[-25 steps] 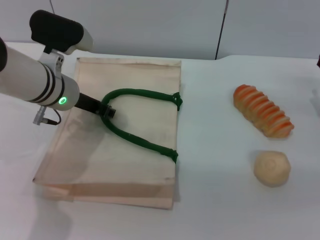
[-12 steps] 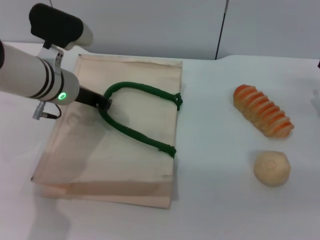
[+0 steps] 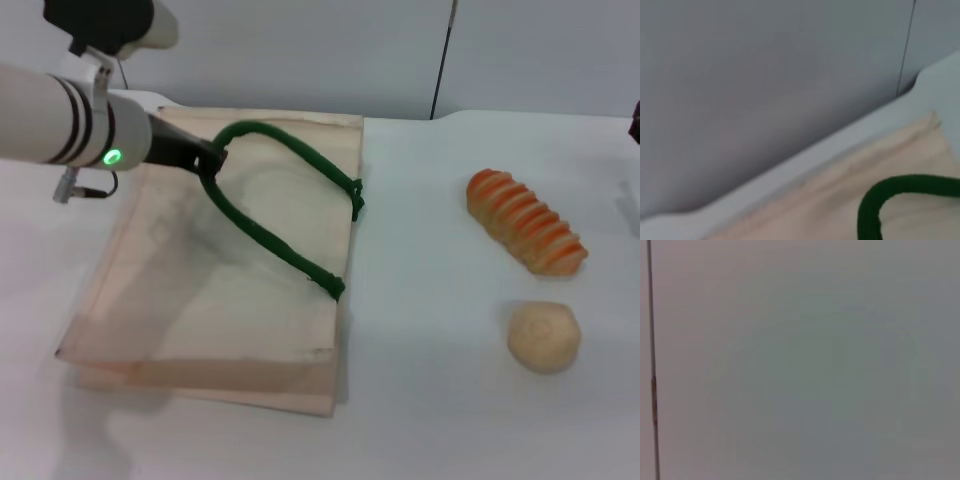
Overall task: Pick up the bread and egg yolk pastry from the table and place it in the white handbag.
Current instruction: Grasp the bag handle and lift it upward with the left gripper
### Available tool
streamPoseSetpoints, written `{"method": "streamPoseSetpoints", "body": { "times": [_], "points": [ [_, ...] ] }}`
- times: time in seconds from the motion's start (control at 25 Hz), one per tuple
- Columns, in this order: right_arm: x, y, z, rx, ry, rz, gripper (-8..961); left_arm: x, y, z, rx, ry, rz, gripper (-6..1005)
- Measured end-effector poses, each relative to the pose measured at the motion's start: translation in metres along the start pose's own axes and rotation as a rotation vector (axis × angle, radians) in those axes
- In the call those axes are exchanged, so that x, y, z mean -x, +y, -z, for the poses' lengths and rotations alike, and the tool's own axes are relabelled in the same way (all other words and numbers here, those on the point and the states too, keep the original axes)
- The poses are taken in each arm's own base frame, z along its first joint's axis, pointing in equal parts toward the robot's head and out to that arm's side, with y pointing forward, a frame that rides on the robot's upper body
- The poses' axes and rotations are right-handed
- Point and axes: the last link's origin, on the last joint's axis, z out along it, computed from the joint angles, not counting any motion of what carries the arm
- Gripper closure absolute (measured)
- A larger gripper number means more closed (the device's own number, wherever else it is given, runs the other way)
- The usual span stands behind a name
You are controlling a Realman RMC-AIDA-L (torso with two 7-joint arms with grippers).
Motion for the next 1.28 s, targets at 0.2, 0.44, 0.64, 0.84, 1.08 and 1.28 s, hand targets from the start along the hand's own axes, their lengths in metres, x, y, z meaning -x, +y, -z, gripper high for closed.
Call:
{"method": "streamPoseSetpoints", "body": {
  "times": [0.2, 0.44, 0.64, 0.84, 1.08, 1.28],
  "points": [
    [0.0, 0.0, -0.001, 0.001, 0.007, -0.004, 184, -0.019, 0.0, 0.023, 0.022, 0.071, -0.042, 867],
    [-0.001, 0.005, -0.001, 0.037, 0.01, 0.001, 183, -0.04, 0.003, 0.057, 0.054, 0.184, -0.088, 868],
    [0.001, 0.009, -0.001, 0.077, 0.005, -0.019, 183, -0.05, 0.008, 0.079, 0.053, 0.23, -0.14, 869],
    [0.001, 0.009, -0.001, 0.079, 0.011, -0.019, 182, -0.06, 0.017, 0.101, 0.046, 0.291, -0.206, 869],
    [0.0, 0.009, -0.001, 0.078, 0.015, -0.016, 182, -0.068, 0.02, 0.12, 0.054, 0.348, -0.261, 870],
    [-0.001, 0.009, -0.001, 0.077, 0.021, -0.015, 181, -0.073, 0.018, 0.138, 0.079, 0.405, -0.283, 871]
  ]
}}
